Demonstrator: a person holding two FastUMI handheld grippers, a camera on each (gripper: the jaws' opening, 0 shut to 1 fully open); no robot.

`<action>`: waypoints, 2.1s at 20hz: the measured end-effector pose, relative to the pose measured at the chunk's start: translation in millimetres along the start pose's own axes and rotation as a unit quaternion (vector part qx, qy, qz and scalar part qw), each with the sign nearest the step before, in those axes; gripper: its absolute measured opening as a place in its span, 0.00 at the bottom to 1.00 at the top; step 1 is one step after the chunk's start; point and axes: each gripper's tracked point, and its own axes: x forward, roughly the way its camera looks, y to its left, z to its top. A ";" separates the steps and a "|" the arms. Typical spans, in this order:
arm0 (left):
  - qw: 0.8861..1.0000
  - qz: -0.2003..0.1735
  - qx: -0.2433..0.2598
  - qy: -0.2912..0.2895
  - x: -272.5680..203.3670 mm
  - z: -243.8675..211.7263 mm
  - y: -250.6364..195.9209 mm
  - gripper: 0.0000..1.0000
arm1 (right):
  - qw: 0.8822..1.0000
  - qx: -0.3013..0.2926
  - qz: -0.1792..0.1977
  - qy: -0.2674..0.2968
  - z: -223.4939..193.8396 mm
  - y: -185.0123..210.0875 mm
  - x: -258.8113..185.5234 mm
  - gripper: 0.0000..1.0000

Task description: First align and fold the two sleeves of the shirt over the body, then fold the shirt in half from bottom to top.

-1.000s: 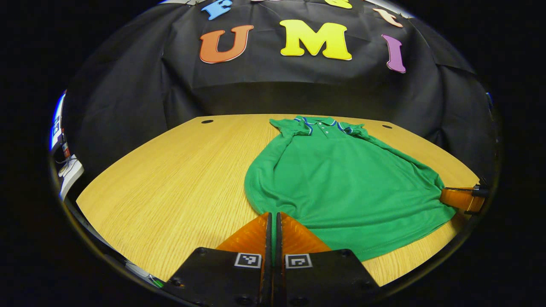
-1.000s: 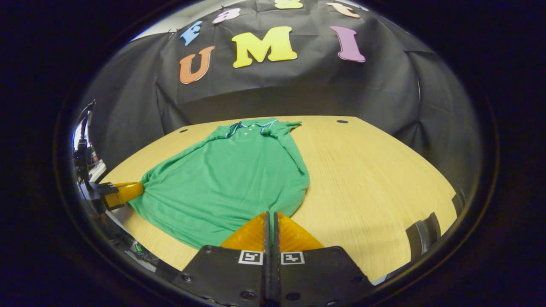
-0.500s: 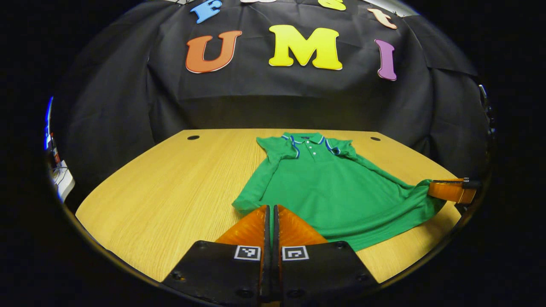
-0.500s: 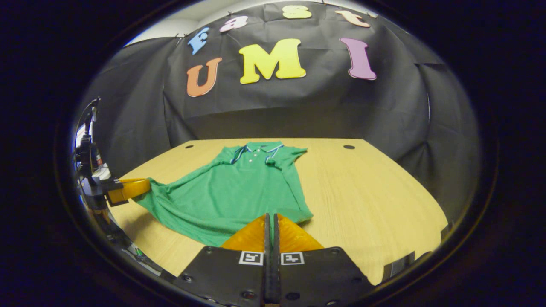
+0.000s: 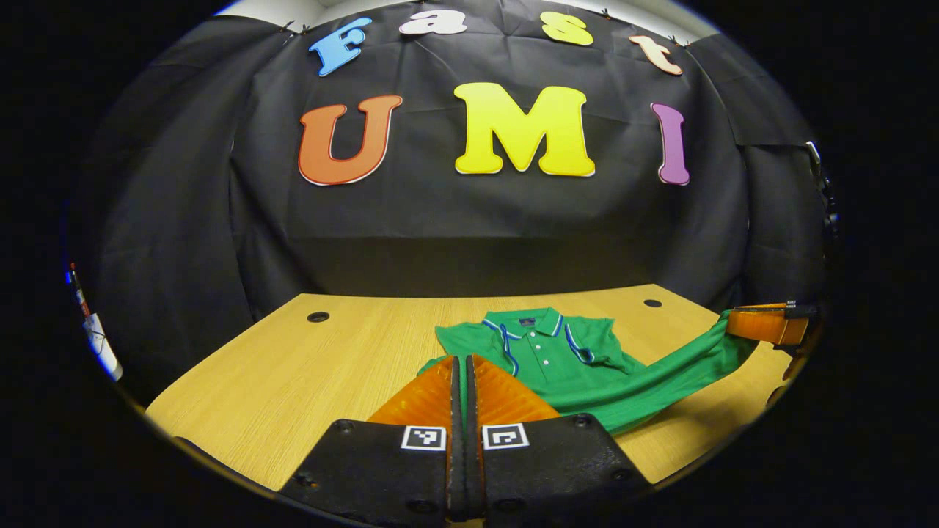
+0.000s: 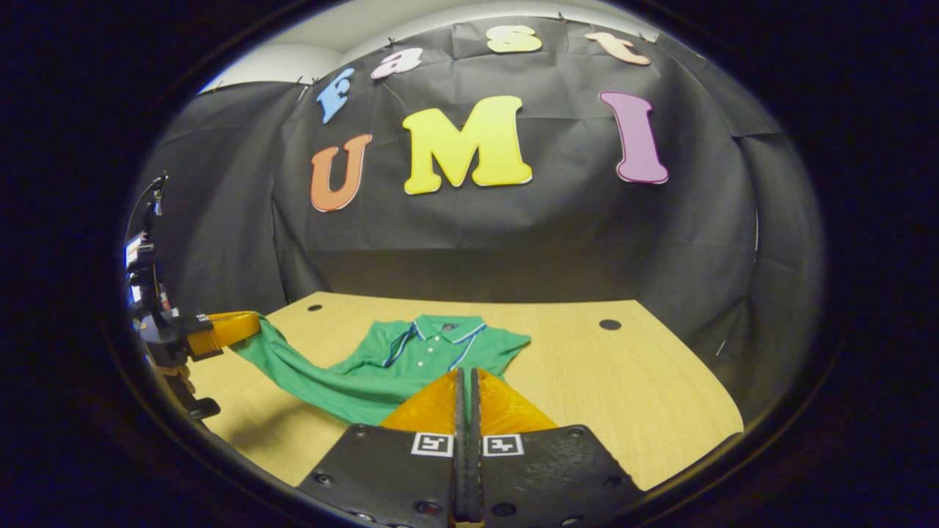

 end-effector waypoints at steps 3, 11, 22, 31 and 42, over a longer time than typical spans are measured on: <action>1.000 -0.005 -0.011 -0.011 41.3 19.8 -0.5 0.06 | 1.000 -0.004 -0.008 -0.014 26.9 -4.1 40.1 0.02; 1.000 -0.008 -0.008 -0.021 146.1 51.2 6.2 0.07 | 0.998 -0.006 -0.041 -0.038 77.4 -28.2 144.3 0.00; 0.998 -0.020 0.005 0.061 297.5 -44.8 17.9 0.09 | 0.994 0.034 -0.078 0.061 -3.1 -71.5 311.2 0.00; 0.997 -0.015 -0.025 0.065 286.1 -46.5 19.0 1.00 | 0.990 0.021 -0.126 0.063 -18.1 -90.1 312.2 0.75; 0.999 -0.009 0.021 0.049 191.9 -45.2 -17.6 1.00 | 0.992 -0.009 -0.126 0.016 10.2 -66.6 203.8 0.96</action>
